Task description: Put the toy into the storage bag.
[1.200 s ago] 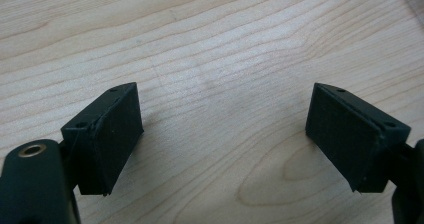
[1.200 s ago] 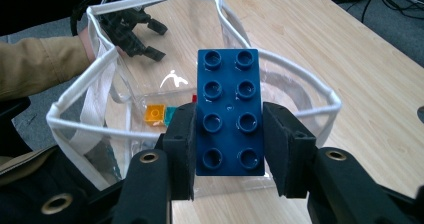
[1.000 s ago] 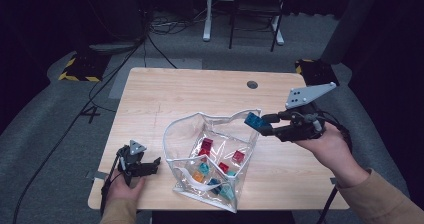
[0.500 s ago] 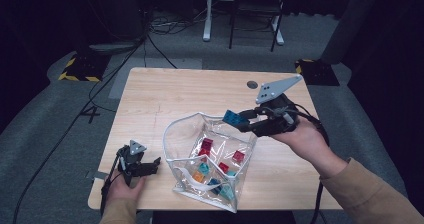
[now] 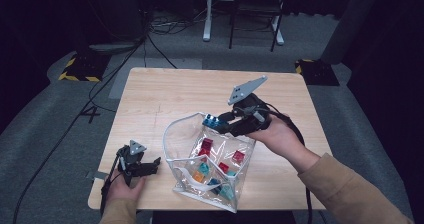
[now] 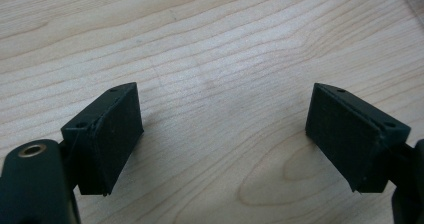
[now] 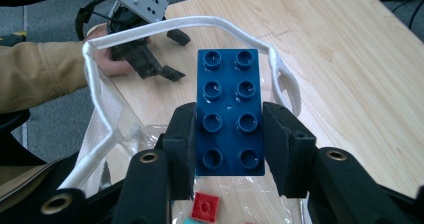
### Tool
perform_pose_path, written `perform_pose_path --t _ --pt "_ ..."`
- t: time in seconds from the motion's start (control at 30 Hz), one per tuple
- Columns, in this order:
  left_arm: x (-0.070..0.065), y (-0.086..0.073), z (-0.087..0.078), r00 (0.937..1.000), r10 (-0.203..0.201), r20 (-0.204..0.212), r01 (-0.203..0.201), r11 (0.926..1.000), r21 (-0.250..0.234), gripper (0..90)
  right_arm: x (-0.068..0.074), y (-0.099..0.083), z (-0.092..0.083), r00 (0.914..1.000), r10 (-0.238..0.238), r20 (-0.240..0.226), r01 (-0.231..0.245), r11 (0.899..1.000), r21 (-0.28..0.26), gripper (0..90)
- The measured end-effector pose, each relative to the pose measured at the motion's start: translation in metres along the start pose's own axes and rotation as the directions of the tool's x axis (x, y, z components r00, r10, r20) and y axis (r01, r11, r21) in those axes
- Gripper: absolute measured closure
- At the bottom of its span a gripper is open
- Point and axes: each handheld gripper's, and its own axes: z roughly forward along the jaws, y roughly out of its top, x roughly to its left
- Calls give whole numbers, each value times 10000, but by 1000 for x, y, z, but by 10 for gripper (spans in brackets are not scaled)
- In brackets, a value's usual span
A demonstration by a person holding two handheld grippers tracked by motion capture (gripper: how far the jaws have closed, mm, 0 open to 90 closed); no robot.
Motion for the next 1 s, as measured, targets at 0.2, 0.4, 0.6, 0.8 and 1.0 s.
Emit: perform_pose_path --t 0.2,0.4,0.6,0.8,1.0 --pt "0 0 0 10000 15 2 -15 10000 4 153 0 4 23 9998 -29 -182 36 9991 424 591" --pt "0 0 0 10000 6 -6 -6 10000 1 153 1 5 46 9997 -50 -258 79 9935 1132 591" --pt "0 0 0 10000 14 3 -14 10000 3 153 0 5 63 9999 41 -99 -20 9787 2052 592" --pt "0 0 0 10000 14 3 -14 10000 2 153 -1 4 72 9999 109 -89 -76 9522 3055 592" --pt "0 0 0 10000 16 1 -16 10000 5 153 0 3 76 10000 1 21 -9 9305 3662 591"
